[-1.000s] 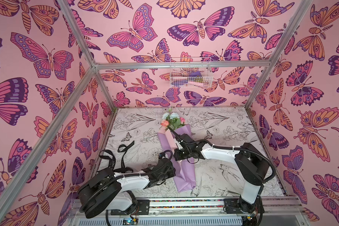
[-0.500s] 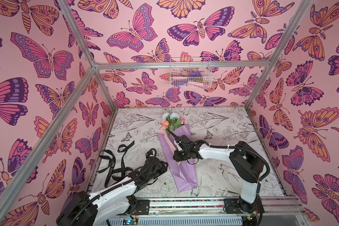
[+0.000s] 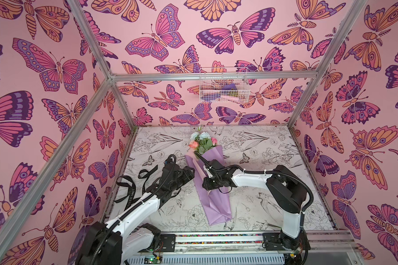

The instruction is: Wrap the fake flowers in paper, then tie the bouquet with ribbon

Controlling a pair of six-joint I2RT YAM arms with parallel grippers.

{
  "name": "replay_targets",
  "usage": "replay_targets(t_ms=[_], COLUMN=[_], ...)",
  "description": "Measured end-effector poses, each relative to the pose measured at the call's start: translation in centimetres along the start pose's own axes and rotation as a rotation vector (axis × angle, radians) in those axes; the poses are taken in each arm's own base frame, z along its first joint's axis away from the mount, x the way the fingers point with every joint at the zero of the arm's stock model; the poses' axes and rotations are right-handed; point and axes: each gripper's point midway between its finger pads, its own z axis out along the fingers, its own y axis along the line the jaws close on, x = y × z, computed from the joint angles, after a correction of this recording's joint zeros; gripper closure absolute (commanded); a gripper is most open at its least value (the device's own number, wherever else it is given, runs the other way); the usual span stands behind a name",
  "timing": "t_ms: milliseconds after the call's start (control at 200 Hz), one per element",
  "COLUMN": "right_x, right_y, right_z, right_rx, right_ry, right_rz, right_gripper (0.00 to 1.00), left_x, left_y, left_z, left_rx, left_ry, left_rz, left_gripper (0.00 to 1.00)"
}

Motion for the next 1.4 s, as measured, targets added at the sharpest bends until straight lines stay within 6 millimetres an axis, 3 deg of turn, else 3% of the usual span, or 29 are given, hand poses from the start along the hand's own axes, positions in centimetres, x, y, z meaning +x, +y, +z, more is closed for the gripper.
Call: replay_targets(t_ms=[150, 391, 636, 801, 1122, 1402], right_x=[0.1, -0.1, -0.2, -0.3, -0.2, 0.2], right_y=[0.1, 0.2, 0.2, 0.2, 0.6, 2.6], right_z=[0.1, 0.1, 0.0, 0.2, -0.3, -5.0], right_rx=[-0.002, 0.0, 0.004, 0.007, -0.015, -0.128], right_ry=[0.0, -0.003, -0.004, -0.002, 0.001, -0.054], right_rz=[-0.001, -0.001, -0.001, -0.001, -0.001, 0.018], right_gripper=[0.66, 0.66, 0.66, 0.66, 0.56, 0.52], left_x=[-0.3, -0.2, -0.6, -1.0, -0.8, -0.9], left_y=[-0.3, 1.4, 0.6, -0.3, 1.3, 2.1], left_z=[2.4, 5.9, 7.2, 7.6, 8.6, 9.3], left_rx=[-0.022, -0.089, -0.052, -0.021, -0.054, -0.073], left_ry=[0.039, 0.094, 0.114, 0.115, 0.134, 0.142], left_rz=[0.022, 0.021, 0.017, 0.024, 0.052, 0.136], left_gripper=[0.26, 0.32, 0.32, 0.5, 0.98, 1.0])
